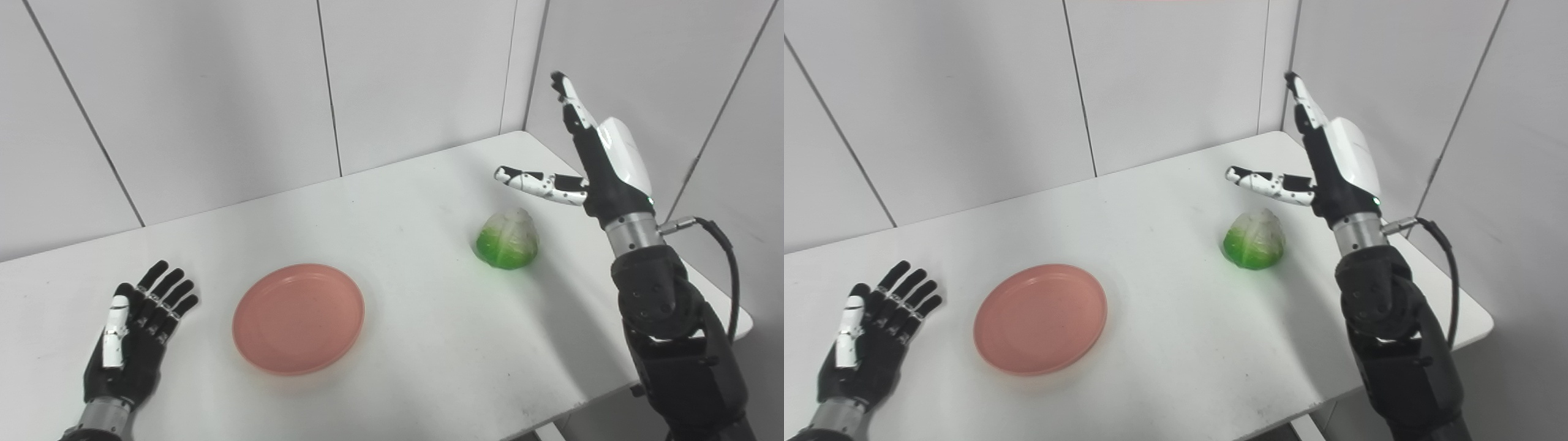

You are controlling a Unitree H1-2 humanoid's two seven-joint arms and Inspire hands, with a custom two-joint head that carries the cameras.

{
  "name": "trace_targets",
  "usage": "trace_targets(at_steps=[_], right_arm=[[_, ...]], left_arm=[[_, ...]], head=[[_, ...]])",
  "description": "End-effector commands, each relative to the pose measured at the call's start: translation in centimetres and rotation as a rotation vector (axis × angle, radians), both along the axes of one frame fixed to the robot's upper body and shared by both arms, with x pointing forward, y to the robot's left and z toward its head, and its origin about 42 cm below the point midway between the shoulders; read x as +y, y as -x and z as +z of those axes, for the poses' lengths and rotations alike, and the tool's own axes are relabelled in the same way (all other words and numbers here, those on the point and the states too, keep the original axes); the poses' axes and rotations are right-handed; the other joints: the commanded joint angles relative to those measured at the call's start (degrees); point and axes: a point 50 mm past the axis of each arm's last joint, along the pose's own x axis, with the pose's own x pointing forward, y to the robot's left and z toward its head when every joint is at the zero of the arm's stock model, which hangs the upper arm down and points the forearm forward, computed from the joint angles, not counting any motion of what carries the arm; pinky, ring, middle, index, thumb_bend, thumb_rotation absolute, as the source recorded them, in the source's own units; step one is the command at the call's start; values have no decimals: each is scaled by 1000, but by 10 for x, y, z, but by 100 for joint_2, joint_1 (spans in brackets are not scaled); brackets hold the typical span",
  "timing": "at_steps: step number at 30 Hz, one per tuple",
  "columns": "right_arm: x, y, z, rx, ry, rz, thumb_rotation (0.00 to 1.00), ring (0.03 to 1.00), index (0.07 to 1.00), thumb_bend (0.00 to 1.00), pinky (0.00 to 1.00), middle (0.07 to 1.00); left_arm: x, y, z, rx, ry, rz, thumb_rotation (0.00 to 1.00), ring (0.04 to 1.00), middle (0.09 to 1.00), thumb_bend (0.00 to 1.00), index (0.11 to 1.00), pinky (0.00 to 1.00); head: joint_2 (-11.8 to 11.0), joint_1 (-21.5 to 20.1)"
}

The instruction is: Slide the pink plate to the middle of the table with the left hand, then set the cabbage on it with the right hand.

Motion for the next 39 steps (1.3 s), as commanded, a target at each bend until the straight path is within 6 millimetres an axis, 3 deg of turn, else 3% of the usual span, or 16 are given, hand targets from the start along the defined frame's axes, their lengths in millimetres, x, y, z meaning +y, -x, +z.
trace_targets(at_steps=[1,5,10,12,13,16,17,19,33,39], right_arm=[[-8,-4,13,-59,14,-24,572,945,990,1000,867,970],[-9,-6,-2,-29,-7,-31,579,940,999,1000,860,969],[-6,-12,-20,40,-17,-24,614,929,1000,1000,835,972],[-5,-15,-27,69,-38,-7,606,957,1000,1000,869,993],[-5,-16,-29,81,-44,-2,607,947,1000,1000,802,998],[-3,-24,-37,131,-13,21,623,946,1000,1000,789,1000],[-2,-27,-39,145,-1,32,626,960,1000,1000,860,1000],[-1,-33,-43,177,9,46,634,970,1000,1000,889,1000],[-5,-49,-56,303,6,70,611,982,1000,1000,843,1000],[-19,-51,-57,312,-6,56,602,996,1000,1000,859,1000]], left_arm=[[22,29,-46,167,-24,39,819,819,815,568,804,813],[27,28,-50,178,-22,40,821,853,847,563,838,868],[35,28,-57,183,-24,42,850,846,840,544,841,861],[38,27,-59,183,-26,43,844,842,837,548,831,854],[39,27,-59,184,-27,44,831,838,833,554,824,848],[42,28,-59,184,-28,50,816,820,817,558,809,828],[43,28,-59,183,-29,50,812,818,815,563,806,825],[45,29,-59,183,-31,51,805,818,814,569,804,821],[52,33,-56,179,-43,51,806,823,819,580,811,836],[55,34,-56,188,-43,59,804,806,806,575,801,816]], head=[[-19,-21],[-9,-4],[34,-15],[48,-12],[48,-12],[85,6],[98,10],[115,23],[220,31],[270,34]])
